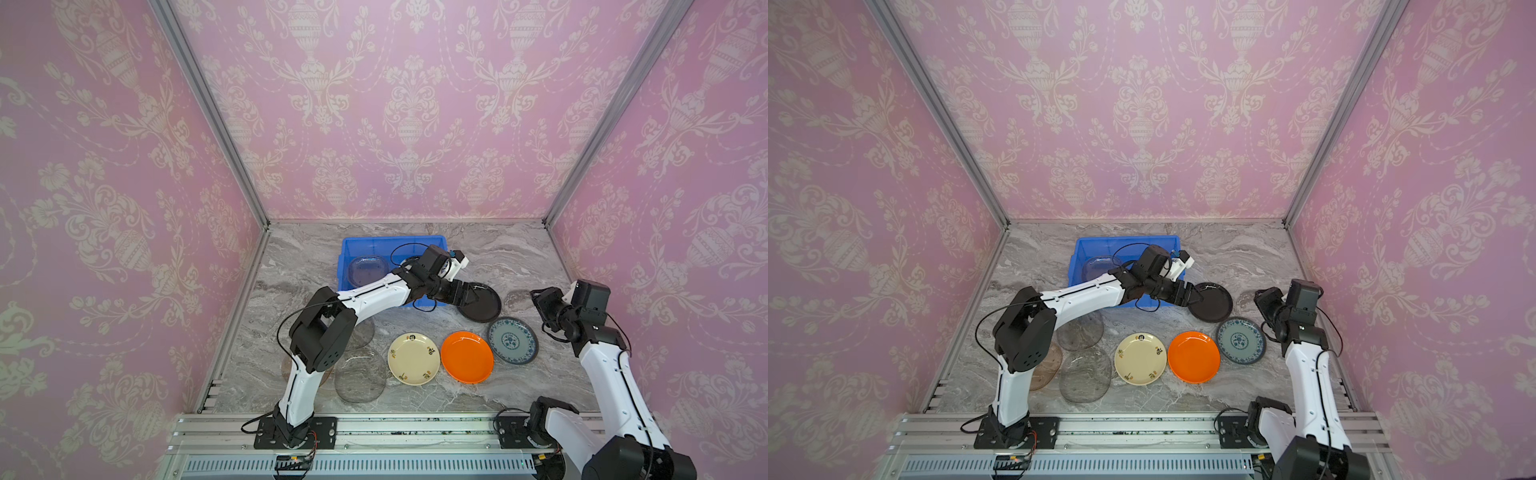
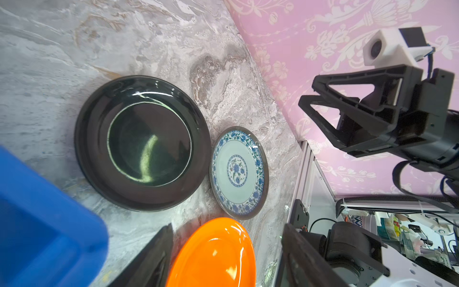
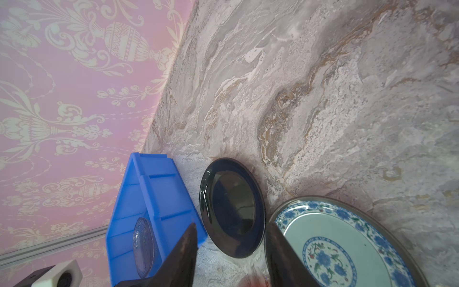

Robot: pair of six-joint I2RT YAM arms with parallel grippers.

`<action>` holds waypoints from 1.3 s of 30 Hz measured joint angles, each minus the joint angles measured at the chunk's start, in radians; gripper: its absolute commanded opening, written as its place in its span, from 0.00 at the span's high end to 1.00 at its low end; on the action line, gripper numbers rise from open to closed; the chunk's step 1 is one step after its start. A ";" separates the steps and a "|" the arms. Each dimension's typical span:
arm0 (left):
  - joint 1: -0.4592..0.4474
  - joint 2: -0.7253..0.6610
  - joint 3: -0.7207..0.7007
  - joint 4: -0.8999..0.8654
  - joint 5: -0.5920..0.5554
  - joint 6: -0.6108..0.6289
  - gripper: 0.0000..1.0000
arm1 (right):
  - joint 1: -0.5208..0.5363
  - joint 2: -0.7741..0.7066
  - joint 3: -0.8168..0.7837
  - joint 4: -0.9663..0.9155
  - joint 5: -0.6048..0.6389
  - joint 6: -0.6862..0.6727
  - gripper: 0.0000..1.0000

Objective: Place the plates into the plastic bin on the countertop
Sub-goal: Pick up the plate from the middle-right of the table.

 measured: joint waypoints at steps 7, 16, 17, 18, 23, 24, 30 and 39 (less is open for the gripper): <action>-0.048 0.130 0.243 -0.179 -0.003 0.019 0.43 | -0.013 -0.005 0.000 0.017 -0.022 0.003 0.53; -0.063 0.248 0.355 -0.377 0.000 0.086 0.46 | -0.021 -0.023 -0.001 0.035 -0.030 0.003 0.53; -0.063 0.260 0.356 -0.382 0.002 0.086 0.46 | -0.021 -0.023 -0.001 0.036 -0.031 0.003 0.53; -0.064 0.272 0.357 -0.390 0.005 0.085 0.46 | -0.024 -0.021 -0.002 0.040 -0.033 0.003 0.53; -0.081 0.332 0.404 -0.410 0.015 0.084 0.52 | -0.025 0.004 -0.010 0.064 -0.045 0.003 0.53; -0.086 0.343 0.415 -0.412 0.019 0.082 0.53 | -0.026 0.013 -0.010 0.068 -0.050 0.003 0.53; -0.112 0.391 0.486 -0.426 0.026 0.078 0.55 | -0.038 0.044 -0.010 0.083 -0.072 -0.001 0.54; -0.122 0.439 0.588 -0.499 0.026 0.078 0.58 | -0.060 0.027 -0.024 0.094 -0.086 -0.003 0.54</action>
